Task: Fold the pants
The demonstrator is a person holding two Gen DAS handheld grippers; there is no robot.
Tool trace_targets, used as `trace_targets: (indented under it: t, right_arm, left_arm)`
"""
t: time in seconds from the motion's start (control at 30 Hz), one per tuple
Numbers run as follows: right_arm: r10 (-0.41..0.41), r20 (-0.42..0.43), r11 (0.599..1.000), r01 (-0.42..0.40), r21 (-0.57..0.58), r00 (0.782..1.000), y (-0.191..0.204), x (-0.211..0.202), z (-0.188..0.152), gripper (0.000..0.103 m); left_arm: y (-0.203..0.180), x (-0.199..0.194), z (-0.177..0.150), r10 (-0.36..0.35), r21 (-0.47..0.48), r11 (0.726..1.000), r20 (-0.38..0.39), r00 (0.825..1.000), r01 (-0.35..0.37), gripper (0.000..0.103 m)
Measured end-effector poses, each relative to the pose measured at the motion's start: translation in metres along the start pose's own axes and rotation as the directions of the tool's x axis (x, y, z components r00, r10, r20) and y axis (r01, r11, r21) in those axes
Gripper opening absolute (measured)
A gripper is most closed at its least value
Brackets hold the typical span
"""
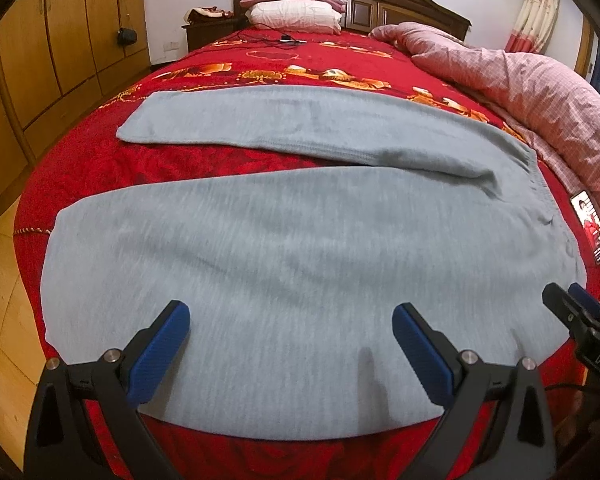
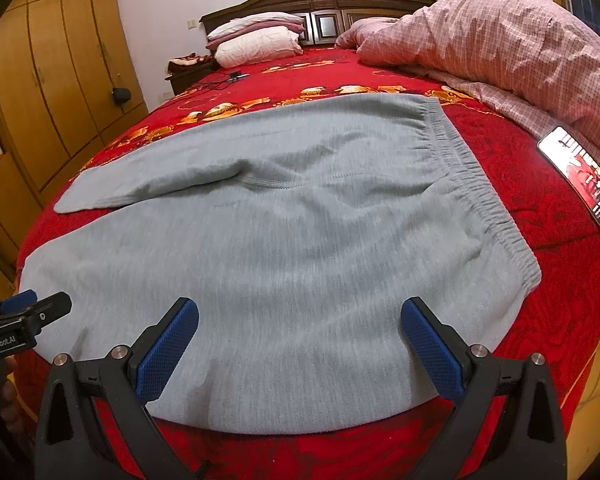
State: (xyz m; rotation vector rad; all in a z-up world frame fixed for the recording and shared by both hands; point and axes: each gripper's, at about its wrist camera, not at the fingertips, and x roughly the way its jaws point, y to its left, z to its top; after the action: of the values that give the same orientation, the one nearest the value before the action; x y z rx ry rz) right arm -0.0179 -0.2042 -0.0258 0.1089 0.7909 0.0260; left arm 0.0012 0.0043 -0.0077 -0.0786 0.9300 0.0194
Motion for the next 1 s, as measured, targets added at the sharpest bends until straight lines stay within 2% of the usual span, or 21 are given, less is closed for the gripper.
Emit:
trace_targets:
  t: [0.7,1.0]
  right_arm:
    - [0.001,-0.004,1.0,-0.001,0.004,1.0,0.0,0.001,0.0,0.103]
    - [0.028,-0.031,0.999,-0.027,0.036,0.999,-0.007,0.003,0.007,0.103]
  left_arm:
    - [0.001,-0.001,0.0,0.002,0.008,1.0,0.005,1.0,-0.002,0.103]
    - [0.003,-0.004,0.011,-0.001,0.029,1.0,0.027,1.0,0.0,0.103]
